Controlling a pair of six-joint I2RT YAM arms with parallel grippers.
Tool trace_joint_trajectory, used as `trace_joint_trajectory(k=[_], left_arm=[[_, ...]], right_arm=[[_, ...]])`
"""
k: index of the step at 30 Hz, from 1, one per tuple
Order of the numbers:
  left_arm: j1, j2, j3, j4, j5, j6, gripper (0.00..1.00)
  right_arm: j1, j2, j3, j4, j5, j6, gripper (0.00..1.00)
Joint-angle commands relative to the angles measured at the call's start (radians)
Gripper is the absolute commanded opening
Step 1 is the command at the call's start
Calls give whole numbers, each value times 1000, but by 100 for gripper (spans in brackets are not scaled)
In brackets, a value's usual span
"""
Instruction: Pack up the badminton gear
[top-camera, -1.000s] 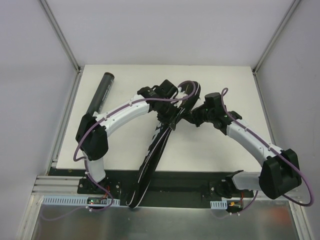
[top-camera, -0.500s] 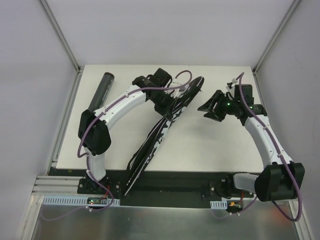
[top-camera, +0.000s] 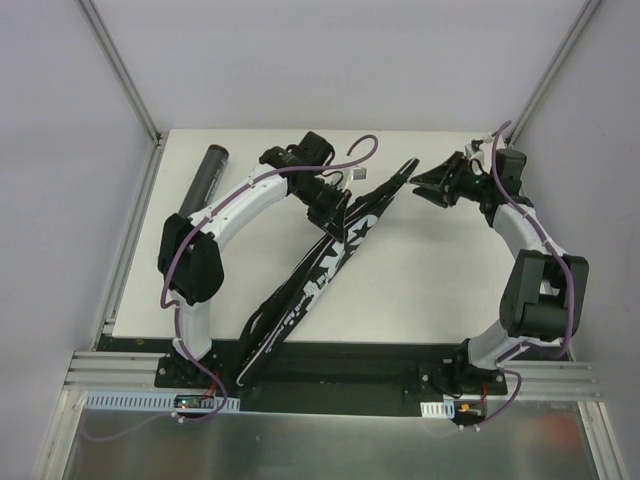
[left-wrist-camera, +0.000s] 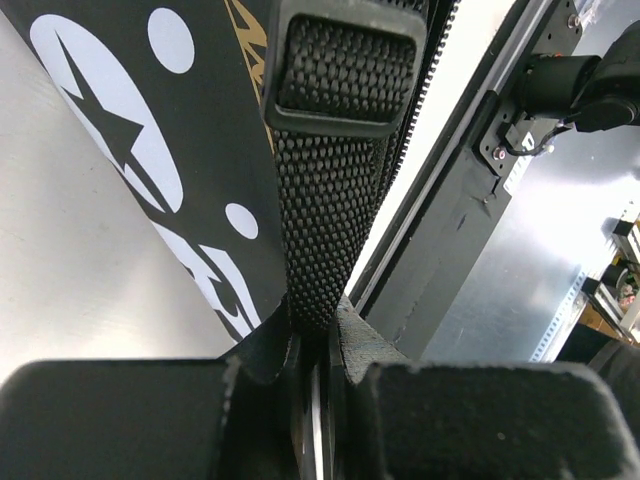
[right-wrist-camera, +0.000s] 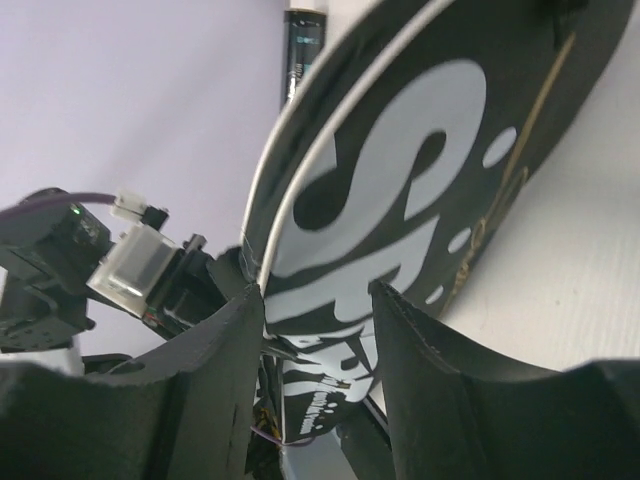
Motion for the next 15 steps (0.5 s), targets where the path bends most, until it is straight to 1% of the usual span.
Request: trace_joint_trajectory(k=[1, 5, 7, 10, 13, 15], left_arm=[[2, -9, 48, -21, 71, -7, 0], [2, -6, 39, -24, 59, -7, 0], [2, -3, 37, -24, 59, -9, 0], [2, 0, 37, -22, 58, -12, 0], [2, 2, 36, -24, 55, -12, 0], [2, 3, 36, -22, 53, -15, 0]], right_arm=[[-10, 61, 97, 177, -117, 91, 49], [-8, 61, 77, 191, -123, 107, 50], [-5, 63, 72, 225, -131, 131, 50], [-2, 49, 63, 231, -139, 145, 49], [2, 49, 51, 229, -137, 156, 44], [10, 51, 49, 233, -137, 157, 40]])
